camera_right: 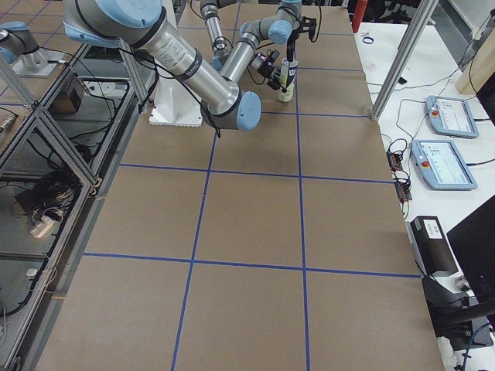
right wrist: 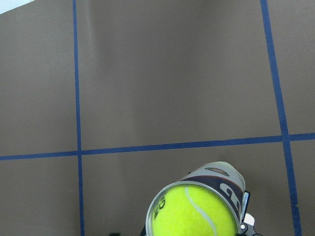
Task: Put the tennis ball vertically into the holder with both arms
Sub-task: 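Open the right gripper to drop the second ball into the can, then open the left gripper to release the can while the right gripper rises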
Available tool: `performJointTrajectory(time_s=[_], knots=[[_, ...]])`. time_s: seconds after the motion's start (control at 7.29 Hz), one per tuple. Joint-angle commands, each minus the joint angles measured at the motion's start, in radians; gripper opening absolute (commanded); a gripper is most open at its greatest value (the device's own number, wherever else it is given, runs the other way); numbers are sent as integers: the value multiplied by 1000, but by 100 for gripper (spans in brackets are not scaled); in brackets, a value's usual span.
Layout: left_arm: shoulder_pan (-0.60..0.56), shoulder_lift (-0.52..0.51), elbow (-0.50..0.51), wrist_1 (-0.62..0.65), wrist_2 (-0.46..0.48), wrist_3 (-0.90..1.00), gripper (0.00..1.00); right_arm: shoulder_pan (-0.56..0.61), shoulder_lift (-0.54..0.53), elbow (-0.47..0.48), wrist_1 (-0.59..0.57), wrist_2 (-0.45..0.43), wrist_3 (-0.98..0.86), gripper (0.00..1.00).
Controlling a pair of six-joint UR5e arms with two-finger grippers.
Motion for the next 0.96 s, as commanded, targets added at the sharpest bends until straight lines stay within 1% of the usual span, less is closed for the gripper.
performJointTrajectory(time_s=[0.0,0.27,0.41,0.55,0.82], knots=[[-1,0,-1,0,0,-3,100,2,0,7,-1,0,1,99],[-1,0,-8,-2,-3,-10,100,8,-1,10,-2,3,1,99],[-2,15,-62,2,-32,-11,100,17,-3,11,0,8,-1,99],[-2,40,-122,53,-89,-11,100,25,-3,13,-1,15,-1,99],[-1,127,-275,257,-92,-13,100,42,-3,13,-2,38,-1,99]])
